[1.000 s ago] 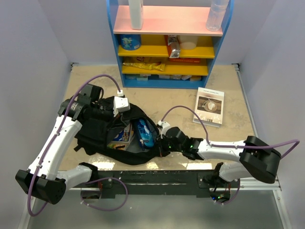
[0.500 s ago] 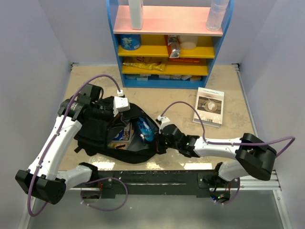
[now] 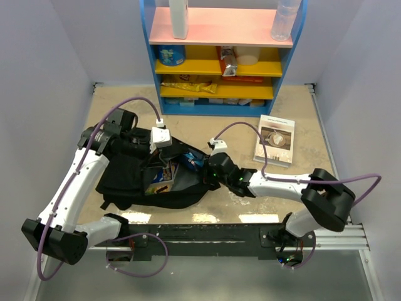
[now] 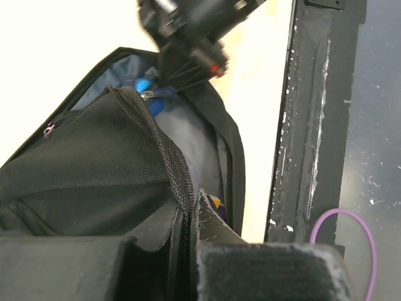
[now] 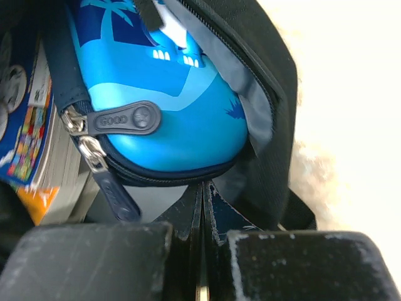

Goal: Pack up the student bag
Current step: Place the stationery in the student bag.

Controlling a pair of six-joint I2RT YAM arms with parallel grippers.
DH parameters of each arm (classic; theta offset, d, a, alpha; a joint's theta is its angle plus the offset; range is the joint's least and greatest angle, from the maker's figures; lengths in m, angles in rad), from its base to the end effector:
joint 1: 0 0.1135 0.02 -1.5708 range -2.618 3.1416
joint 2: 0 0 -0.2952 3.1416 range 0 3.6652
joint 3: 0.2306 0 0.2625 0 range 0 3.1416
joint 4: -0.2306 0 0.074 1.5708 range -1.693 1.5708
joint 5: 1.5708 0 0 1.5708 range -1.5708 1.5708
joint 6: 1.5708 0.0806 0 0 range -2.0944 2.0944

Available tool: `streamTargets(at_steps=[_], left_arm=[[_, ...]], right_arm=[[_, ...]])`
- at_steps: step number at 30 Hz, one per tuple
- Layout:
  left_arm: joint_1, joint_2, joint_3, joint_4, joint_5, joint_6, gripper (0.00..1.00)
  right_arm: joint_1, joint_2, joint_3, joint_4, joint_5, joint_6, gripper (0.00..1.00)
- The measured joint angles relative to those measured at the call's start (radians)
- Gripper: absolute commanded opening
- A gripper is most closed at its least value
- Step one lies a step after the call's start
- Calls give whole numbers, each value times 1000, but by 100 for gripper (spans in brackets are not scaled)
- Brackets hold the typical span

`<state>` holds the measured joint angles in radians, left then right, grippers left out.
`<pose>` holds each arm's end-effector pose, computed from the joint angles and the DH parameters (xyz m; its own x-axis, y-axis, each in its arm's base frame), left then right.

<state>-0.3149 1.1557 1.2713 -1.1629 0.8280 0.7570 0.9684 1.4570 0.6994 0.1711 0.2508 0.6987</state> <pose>0.1833 -0.1221 0.3614 -0.2143 0.5583 -0.8015 0.9723 0.2003 -0.1204 0.2091 0.2688 0.1906 -0.6782 0.1135 -0.7261 -0.3198 0.8440 0.4306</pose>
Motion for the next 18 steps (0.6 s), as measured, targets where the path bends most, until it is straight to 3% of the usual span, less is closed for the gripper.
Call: streamTargets(at_steps=[8,9,13,18], left_arm=[[-20,27,10,-56,24,49,0],[-23,29,10,-60,26,52,0],[-39,37,10,-70,29,63,0],[-43,37,10,-72,29,66,0]], right_arm=[[-1,129,145,3,79,-20,0],[-1,135,158,8,92,-26,9],[-1,163,222,30,117,-71,18],[-14,202,233,113,115,-91,0]])
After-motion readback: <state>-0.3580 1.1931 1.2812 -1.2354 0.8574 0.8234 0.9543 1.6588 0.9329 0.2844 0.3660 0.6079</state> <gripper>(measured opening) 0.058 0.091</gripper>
